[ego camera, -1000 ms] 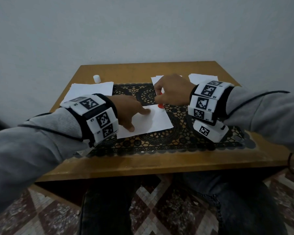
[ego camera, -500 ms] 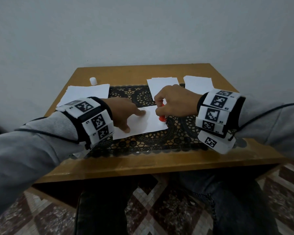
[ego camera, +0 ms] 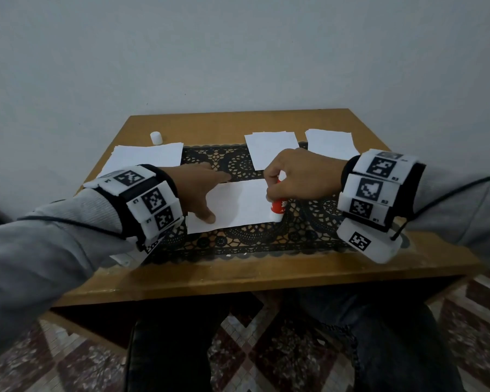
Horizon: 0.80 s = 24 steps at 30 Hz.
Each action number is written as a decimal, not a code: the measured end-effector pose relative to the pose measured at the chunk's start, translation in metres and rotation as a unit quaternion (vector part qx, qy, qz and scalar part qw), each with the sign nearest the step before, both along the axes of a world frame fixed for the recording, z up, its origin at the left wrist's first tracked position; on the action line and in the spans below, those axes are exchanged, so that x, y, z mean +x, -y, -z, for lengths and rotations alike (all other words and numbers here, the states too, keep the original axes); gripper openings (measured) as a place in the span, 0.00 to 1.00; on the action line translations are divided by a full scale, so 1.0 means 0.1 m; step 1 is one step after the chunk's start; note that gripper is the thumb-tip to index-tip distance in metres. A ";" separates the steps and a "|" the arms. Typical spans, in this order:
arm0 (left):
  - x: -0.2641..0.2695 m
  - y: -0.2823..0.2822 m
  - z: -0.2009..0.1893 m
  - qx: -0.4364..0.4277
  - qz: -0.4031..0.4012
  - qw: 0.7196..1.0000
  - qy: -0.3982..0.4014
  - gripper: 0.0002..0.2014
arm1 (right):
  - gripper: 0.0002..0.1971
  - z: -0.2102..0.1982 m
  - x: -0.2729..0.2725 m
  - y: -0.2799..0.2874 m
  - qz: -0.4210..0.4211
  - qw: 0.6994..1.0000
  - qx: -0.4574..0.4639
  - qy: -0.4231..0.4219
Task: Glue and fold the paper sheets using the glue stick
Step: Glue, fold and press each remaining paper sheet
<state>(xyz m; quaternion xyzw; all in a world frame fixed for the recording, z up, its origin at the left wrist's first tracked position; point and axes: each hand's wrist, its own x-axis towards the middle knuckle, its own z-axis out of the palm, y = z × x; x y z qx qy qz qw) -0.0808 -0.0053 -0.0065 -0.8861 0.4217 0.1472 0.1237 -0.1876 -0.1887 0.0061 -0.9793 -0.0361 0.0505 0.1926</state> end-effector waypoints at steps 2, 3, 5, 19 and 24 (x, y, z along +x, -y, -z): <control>0.02 -0.02 -0.01 -0.010 -0.016 1.000 -0.008 0.47 | 0.12 -0.06 -0.02 0.03 0.005 0.999 0.028 -0.015; 0.03 -0.03 -0.01 -0.017 -0.024 0.999 -0.014 0.47 | 0.12 -0.09 -0.03 0.06 0.012 0.999 0.046 -0.018; 0.05 -0.05 -0.02 -0.032 -0.041 0.998 -0.027 0.46 | 0.12 -0.16 -0.04 0.12 0.029 0.997 0.074 -0.014; 0.18 0.17 -0.10 -0.156 -0.044 0.982 -0.101 0.30 | 0.13 -0.19 -0.06 0.27 0.081 0.988 0.127 0.013; 0.09 0.19 -0.06 -0.157 0.015 0.973 -0.168 0.23 | 0.14 -0.14 -0.07 0.28 0.074 0.989 0.129 0.009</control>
